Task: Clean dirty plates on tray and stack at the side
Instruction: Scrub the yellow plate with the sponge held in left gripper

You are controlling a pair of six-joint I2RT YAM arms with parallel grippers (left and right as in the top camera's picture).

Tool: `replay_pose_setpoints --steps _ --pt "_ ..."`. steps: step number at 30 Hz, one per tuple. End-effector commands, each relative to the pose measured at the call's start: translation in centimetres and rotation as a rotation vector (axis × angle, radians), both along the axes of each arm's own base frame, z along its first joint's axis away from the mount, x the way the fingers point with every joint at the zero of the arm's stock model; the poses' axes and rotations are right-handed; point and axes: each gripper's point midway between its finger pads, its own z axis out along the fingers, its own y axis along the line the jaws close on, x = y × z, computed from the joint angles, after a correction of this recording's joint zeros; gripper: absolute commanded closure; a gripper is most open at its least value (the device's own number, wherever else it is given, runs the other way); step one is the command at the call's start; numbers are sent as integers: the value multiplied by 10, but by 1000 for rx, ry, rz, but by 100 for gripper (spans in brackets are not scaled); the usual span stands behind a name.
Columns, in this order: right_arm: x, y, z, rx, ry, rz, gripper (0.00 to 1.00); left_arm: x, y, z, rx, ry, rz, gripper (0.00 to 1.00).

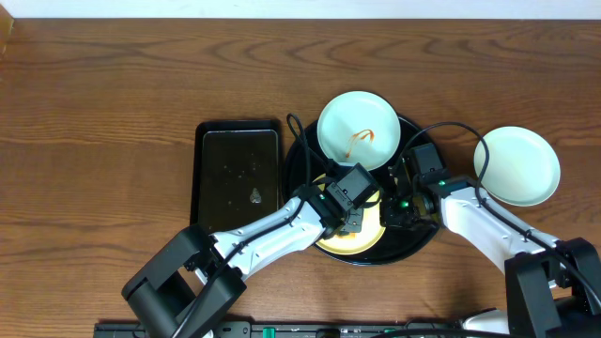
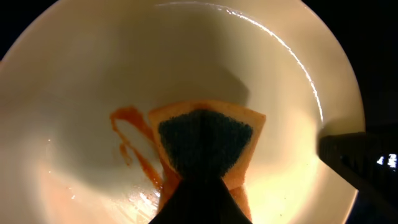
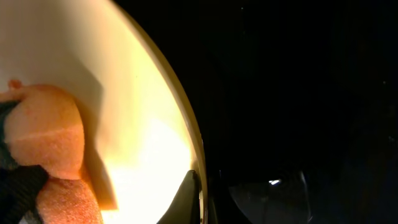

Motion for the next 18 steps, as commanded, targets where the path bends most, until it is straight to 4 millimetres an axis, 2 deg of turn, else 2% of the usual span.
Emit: replay_pose_setpoints --steps 1,6,12,14,18 --pt "-10 -3 -14 -38 41 11 99 8 15 -3 69 -41 41 92" --pt "-10 -4 -14 -42 41 9 99 26 38 -1 149 -107 91 92" --pt "-9 -5 -14 -45 40 9 99 49 67 -3 146 -83 186 92" --pt "-9 -5 -14 -45 40 8 99 50 66 -4 108 -46 169 92" --pt "-9 -5 -14 -45 40 8 99 30 39 -5 -23 70 16 92"
